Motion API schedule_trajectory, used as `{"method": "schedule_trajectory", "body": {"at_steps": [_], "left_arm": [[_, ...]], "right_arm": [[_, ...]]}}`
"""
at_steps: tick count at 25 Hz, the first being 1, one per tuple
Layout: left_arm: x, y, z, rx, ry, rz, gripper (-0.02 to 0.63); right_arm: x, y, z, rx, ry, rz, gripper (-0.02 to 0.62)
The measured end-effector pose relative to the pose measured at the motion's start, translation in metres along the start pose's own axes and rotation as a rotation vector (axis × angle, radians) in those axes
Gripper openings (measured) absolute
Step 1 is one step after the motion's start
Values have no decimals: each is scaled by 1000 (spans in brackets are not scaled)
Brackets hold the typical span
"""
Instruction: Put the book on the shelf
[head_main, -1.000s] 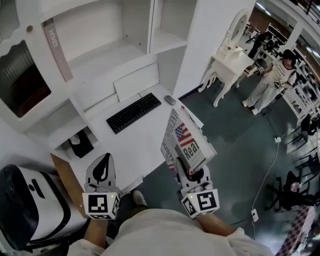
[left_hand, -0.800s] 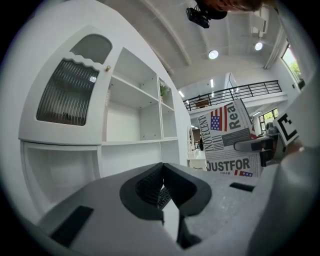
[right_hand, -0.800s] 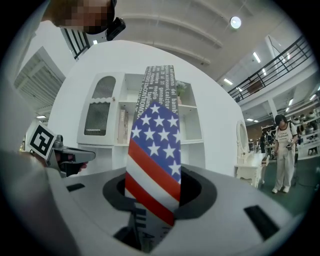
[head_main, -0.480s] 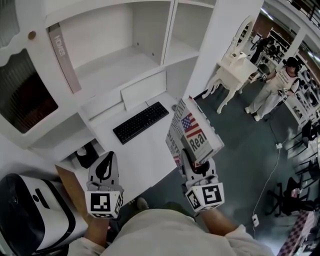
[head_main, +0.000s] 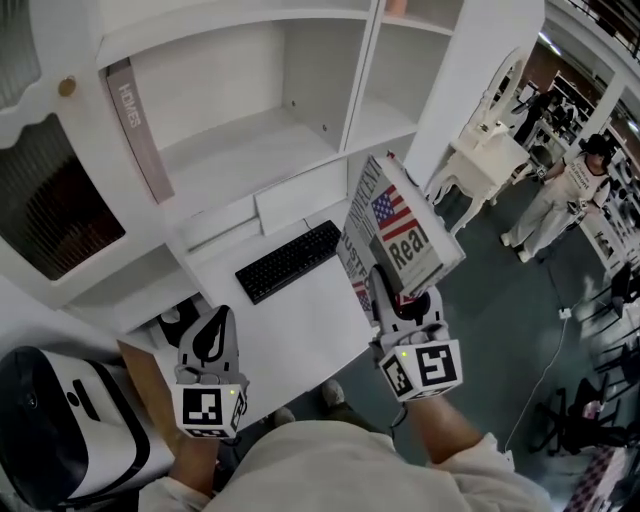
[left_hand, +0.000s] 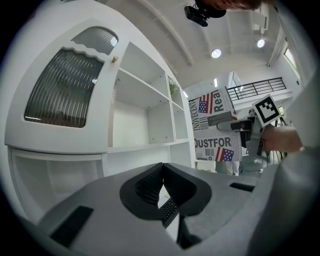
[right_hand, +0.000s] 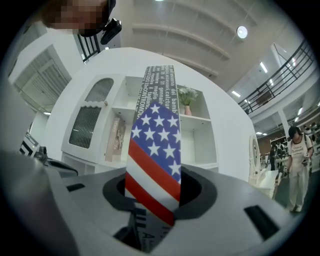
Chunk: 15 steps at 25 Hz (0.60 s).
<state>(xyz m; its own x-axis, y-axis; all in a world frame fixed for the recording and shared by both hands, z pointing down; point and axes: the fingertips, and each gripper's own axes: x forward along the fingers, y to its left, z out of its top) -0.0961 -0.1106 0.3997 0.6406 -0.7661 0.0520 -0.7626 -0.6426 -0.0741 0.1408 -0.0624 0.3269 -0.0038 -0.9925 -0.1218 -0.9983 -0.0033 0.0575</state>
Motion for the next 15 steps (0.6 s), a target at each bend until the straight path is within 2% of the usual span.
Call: {"method": "schedule_trajectory", "body": {"at_steps": [9,15], "left_arm": [[13,19,0,-24,24,126,3],[22,16,-7,-35,33,175,3]], "right_arm": [[76,-10,25,2,-37,115,160],[114,-15,44,-23,-75,177,160]]}}
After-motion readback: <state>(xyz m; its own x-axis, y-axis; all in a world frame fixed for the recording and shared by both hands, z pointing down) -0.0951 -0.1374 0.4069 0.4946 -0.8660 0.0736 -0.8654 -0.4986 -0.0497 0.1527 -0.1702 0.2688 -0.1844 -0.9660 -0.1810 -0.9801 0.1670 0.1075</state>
